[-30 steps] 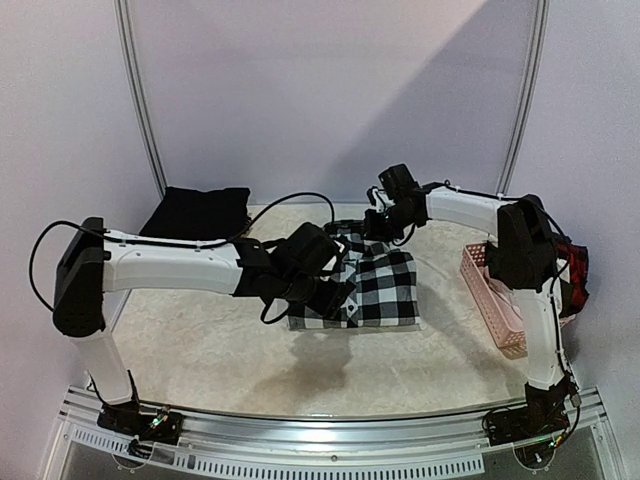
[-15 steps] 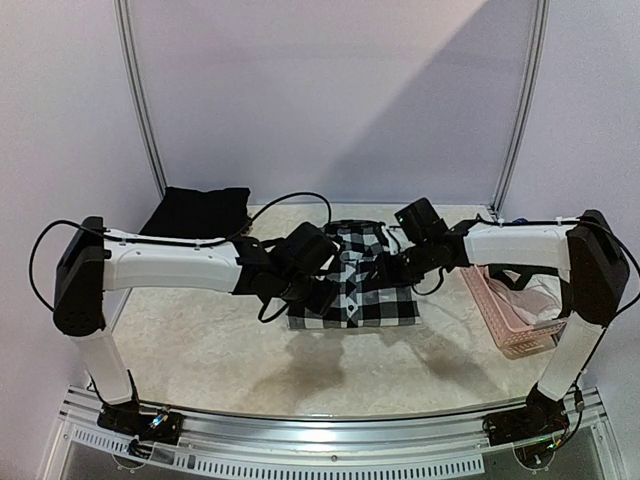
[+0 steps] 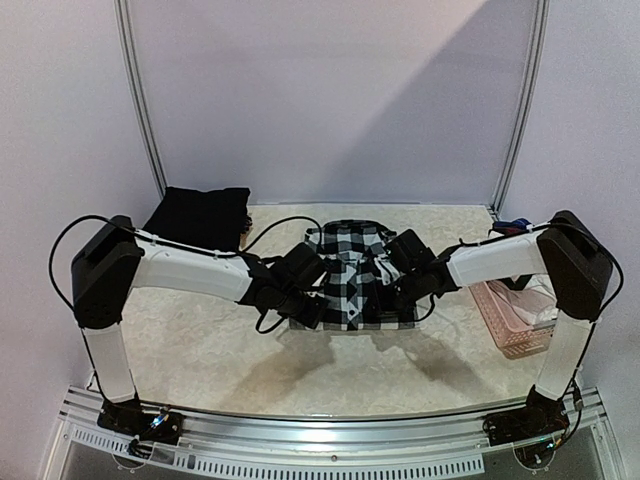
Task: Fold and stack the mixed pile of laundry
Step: Adjust the 2/3-rectangle-folded shirt at the center of the board.
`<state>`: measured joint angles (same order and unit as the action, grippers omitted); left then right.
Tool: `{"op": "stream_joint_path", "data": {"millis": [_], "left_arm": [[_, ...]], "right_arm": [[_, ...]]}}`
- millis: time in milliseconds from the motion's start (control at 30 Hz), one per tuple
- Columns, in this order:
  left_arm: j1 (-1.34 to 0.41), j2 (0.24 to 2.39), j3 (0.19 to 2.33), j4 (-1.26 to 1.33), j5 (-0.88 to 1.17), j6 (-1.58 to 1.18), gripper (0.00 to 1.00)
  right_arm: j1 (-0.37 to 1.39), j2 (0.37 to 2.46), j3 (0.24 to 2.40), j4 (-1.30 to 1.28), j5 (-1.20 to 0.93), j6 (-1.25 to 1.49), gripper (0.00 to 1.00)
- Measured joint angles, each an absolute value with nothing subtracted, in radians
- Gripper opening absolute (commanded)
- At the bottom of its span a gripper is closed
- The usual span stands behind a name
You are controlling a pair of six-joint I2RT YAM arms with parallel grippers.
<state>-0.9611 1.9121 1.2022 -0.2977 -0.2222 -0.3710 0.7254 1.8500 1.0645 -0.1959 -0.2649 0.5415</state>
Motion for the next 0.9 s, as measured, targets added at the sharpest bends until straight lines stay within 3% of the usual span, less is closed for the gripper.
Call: {"op": "stream_joint_path", "data": {"millis": [400, 900], "left_arm": [[-0.952, 1.906, 1.05, -0.132, -0.187, -0.44, 0.47], [-0.973, 1.809, 0.925, -0.11, -0.245, -0.5, 0.49]], "right_arm": [[0.707, 1.848, 0.968, -0.097, -0.263, 0.553, 0.15], [0.683, 1.623, 0.768, -0.183, -0.11, 0.582, 0.16]]}}
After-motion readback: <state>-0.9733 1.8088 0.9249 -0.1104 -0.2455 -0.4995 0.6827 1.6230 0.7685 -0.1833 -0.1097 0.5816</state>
